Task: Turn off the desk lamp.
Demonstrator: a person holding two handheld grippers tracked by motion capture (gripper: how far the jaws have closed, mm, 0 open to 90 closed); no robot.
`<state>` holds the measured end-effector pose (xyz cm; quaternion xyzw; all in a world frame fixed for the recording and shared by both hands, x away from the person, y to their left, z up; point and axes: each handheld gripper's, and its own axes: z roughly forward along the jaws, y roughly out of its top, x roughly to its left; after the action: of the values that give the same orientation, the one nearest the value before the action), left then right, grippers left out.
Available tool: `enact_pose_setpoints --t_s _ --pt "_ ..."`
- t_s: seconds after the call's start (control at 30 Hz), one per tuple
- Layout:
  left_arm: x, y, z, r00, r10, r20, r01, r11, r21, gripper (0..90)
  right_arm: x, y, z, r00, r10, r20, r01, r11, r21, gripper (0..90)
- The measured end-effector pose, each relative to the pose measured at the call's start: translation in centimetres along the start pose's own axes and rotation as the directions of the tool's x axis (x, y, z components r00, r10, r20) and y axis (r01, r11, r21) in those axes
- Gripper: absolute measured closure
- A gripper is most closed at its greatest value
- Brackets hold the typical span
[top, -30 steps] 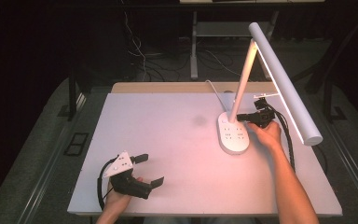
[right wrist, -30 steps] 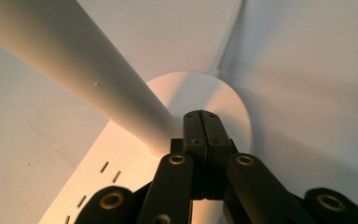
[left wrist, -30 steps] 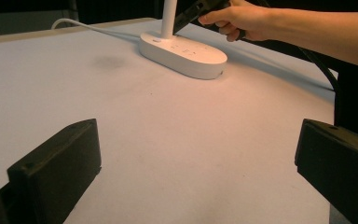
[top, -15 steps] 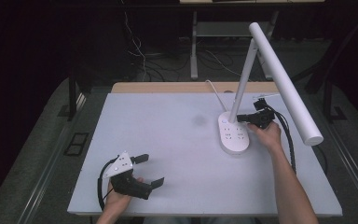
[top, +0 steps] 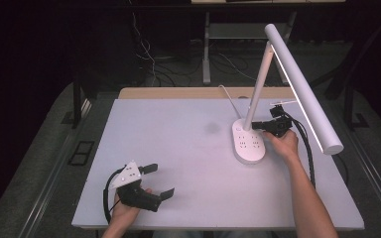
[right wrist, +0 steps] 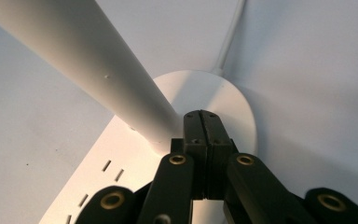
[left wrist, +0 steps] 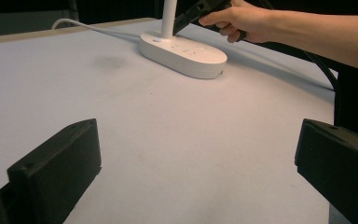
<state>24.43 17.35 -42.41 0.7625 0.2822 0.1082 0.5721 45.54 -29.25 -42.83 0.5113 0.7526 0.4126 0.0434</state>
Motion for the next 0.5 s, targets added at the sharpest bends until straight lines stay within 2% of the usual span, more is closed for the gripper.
enact_pose_setpoints --t_s 0.5 --pt "-0.06 0.03 -0.04 1.0000 0.005 0.002 -0.005 1.0000 0.001 0.0 0.01 0.07 -0.04 0.9999 -0.011 0.006 0.011 1.000 0.008 90.0"
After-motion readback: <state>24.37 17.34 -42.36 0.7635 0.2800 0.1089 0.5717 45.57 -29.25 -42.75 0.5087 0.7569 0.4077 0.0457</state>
